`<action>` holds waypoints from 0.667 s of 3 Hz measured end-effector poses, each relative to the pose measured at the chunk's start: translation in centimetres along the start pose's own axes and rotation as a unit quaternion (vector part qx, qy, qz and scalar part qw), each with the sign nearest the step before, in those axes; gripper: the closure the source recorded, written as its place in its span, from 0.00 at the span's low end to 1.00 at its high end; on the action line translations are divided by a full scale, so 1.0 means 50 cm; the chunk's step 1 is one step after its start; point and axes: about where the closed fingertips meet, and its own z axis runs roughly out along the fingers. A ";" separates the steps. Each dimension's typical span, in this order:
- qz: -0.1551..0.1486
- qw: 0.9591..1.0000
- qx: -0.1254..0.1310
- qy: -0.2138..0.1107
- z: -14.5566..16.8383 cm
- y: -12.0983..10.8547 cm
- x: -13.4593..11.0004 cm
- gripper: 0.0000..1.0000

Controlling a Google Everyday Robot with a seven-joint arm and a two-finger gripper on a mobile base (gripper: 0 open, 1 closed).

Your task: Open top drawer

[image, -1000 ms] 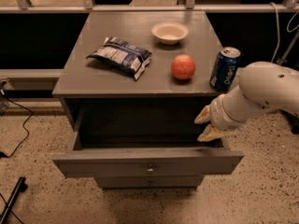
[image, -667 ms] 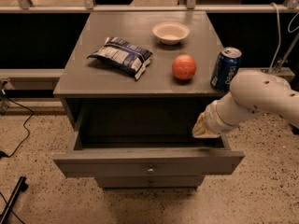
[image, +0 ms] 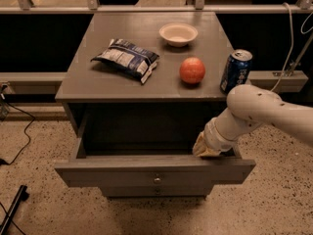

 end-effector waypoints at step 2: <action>-0.018 0.998 -0.057 -0.021 -0.003 0.060 -0.034 1.00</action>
Offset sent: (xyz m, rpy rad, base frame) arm -0.1009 0.0272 0.0276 0.0602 0.2960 0.2562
